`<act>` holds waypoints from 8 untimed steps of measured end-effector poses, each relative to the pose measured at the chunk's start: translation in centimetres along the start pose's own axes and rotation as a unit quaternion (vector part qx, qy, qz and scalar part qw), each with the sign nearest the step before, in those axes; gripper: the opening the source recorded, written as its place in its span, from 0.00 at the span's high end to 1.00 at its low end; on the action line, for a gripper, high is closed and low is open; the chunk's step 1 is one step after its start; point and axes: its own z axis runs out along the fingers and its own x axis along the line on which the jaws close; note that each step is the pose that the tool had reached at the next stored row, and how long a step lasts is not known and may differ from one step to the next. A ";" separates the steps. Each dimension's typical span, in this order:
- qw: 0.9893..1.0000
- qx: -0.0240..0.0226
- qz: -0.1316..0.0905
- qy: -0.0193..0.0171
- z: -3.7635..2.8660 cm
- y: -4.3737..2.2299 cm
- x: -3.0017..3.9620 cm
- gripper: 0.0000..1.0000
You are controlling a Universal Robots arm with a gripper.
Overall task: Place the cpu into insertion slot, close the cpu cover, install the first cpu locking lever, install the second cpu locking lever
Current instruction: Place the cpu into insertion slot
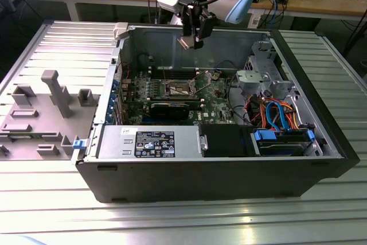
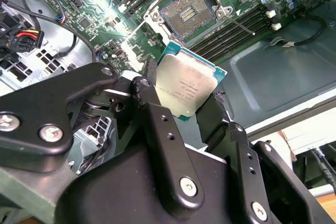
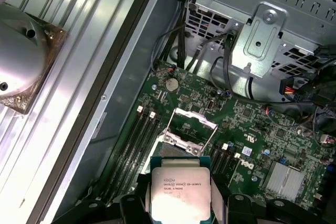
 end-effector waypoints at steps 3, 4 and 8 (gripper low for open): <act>1.000 0.000 0.001 0.000 0.00 0.00 0.00 0.46; 1.000 0.000 0.001 0.000 0.00 0.00 0.00 0.46; 1.000 0.000 0.002 0.000 0.00 0.00 0.00 0.46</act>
